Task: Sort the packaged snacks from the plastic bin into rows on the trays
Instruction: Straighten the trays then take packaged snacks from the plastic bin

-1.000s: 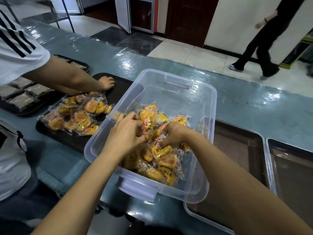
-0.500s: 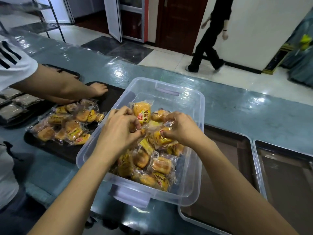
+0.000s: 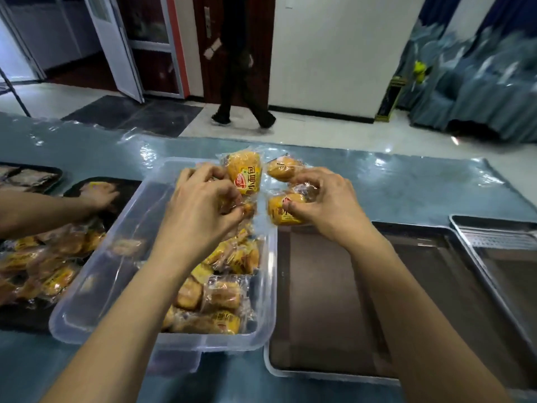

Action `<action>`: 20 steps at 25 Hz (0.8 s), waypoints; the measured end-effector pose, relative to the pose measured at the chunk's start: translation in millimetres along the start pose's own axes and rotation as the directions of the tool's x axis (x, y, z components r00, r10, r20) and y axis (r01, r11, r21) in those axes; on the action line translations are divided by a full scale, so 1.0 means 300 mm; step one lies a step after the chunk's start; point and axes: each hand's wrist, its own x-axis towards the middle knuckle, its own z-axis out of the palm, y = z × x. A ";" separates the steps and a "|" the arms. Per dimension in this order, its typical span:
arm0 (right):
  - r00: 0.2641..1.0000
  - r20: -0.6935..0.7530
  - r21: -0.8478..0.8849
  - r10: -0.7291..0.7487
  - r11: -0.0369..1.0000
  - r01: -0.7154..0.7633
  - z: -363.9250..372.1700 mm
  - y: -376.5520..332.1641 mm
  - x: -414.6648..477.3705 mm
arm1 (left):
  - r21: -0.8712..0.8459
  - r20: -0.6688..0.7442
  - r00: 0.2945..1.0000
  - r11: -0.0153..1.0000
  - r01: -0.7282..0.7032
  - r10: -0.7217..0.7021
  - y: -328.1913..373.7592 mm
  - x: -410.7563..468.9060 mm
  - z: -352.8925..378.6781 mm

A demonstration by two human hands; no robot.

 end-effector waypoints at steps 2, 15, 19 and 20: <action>0.999 -0.031 0.010 0.043 0.999 -0.043 -0.082 0.082 -0.050 | -0.009 0.017 0.999 0.999 -0.048 0.048 0.104 0.010 0.049; 0.933 -0.129 -0.009 0.336 0.940 -0.340 -0.660 0.759 -0.646 | -0.174 0.206 0.940 0.955 -0.239 0.273 0.925 -0.140 0.566; 0.894 -0.131 0.022 0.429 0.902 -0.430 -0.828 0.943 -0.852 | -0.198 0.257 0.925 0.952 -0.234 0.281 1.182 -0.229 0.724; 0.883 -0.140 0.030 0.449 0.893 -0.449 -0.861 0.989 -0.898 | -0.212 0.269 0.916 0.946 -0.245 0.297 1.238 -0.246 0.760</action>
